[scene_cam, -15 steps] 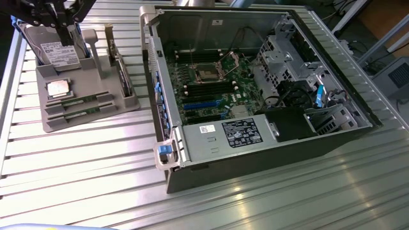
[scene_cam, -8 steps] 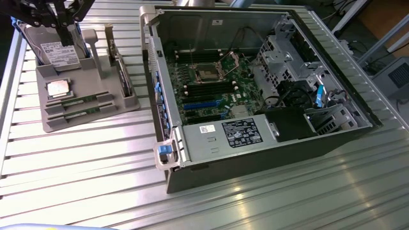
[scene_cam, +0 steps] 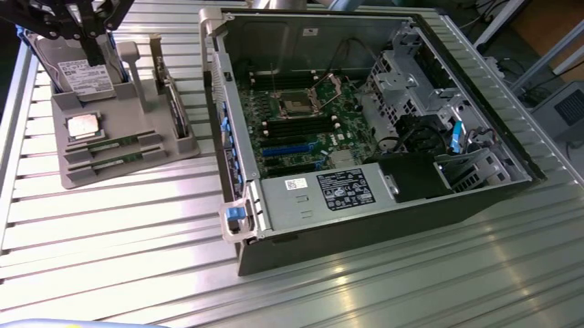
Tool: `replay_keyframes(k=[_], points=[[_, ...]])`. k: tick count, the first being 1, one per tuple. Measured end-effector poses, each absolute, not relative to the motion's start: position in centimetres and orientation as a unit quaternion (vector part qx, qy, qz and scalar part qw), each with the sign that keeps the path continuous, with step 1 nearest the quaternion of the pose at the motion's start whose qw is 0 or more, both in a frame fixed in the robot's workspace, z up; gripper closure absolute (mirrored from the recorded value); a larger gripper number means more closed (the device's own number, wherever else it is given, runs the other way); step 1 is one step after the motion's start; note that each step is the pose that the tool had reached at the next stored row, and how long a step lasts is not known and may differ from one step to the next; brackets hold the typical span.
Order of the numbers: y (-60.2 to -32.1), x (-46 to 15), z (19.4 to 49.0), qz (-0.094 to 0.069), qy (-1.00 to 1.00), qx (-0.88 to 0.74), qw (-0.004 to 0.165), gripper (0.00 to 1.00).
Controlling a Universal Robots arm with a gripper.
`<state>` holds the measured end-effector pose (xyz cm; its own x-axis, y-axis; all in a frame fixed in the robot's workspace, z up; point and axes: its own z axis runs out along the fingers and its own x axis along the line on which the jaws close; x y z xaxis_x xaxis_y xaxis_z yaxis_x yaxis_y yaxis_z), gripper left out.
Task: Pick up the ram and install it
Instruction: 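Pick up the ram and move it above insertion slot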
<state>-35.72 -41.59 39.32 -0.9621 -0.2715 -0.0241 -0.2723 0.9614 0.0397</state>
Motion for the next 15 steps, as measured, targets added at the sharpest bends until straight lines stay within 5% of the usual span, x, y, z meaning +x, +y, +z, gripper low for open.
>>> replay_keyframes(k=[15], points=[[-41.59,-35.72,39.32,0.021,0.98,-0.198,0.008,0.89]])
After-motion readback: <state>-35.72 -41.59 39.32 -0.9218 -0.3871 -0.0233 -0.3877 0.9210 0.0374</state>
